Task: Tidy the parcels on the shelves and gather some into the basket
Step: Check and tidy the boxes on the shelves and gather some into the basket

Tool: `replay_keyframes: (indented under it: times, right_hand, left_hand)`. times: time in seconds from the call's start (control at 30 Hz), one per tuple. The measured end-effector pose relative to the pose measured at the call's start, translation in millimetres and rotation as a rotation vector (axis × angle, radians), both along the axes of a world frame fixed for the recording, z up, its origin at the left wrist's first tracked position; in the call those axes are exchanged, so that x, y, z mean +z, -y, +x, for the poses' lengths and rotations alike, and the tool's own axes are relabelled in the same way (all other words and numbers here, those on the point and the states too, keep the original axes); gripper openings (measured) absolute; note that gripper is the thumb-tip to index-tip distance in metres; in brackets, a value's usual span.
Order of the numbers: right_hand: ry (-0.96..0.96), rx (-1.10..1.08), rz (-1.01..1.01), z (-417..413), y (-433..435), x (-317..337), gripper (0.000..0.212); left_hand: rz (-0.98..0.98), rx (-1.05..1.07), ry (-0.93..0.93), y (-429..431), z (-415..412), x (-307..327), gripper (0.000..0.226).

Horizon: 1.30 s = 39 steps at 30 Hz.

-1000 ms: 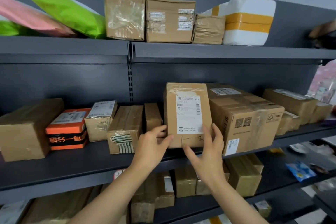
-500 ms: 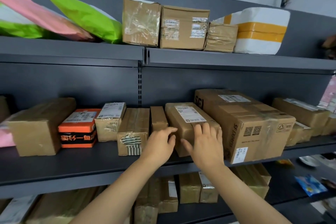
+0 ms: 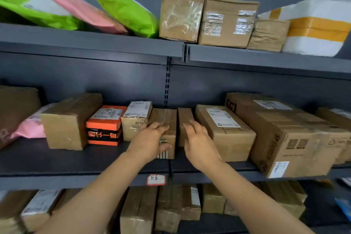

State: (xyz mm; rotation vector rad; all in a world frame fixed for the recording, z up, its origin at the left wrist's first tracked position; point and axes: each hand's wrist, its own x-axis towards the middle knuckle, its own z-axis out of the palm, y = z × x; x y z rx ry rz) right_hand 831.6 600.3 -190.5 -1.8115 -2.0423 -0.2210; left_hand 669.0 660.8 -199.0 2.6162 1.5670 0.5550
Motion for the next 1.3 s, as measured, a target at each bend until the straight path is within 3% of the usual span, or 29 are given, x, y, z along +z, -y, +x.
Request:
replay_keyframes:
  times: [0.17,0.3,0.53,0.7,0.97,1.07,1.13,1.2,1.3]
  right_hand:
    - [-0.025,-0.231,-0.113,-16.7,-35.1,-2.3,0.061]
    - [-0.007,-0.298,-0.176,-18.2,-51.2,1.5,0.049]
    - [-0.213,-0.345,-0.048,-15.2,-52.6,16.7,0.034]
    - [-0.446,-0.360,0.083,-1.3,-34.5,49.3,0.038]
    - [-0.674,-0.183,0.356,21.2,8.2,65.2,0.033]
    - [-0.427,0.023,0.516,14.6,17.2,43.6,0.033]
    - [-0.198,0.160,0.549,7.0,20.7,28.6,0.033]
    - [-0.002,0.268,0.580,0.2,21.8,19.4,0.035]
    - [0.137,0.373,0.591,-8.2,20.3,15.1,0.033]
  left_hand:
    - [0.077,0.024,0.036,3.2,0.4,-6.1,0.069]
    - [0.076,0.023,0.064,0.2,-1.7,-5.9,0.070]
    - [-0.002,0.013,0.096,-3.2,-4.0,-2.9,0.072]
    - [-0.006,0.010,0.104,-3.3,-5.2,-4.8,0.071]
    - [-0.062,-0.009,0.095,5.9,-2.5,6.2,0.068]
    - [-0.101,-0.013,0.435,15.4,4.2,21.3,0.073]
    - [-0.337,-0.075,0.860,22.8,9.4,32.4,0.076]
    - [-0.661,-0.153,1.256,29.2,12.9,41.8,0.056]
    - [-0.848,-0.146,1.554,28.9,12.0,41.9,0.044]
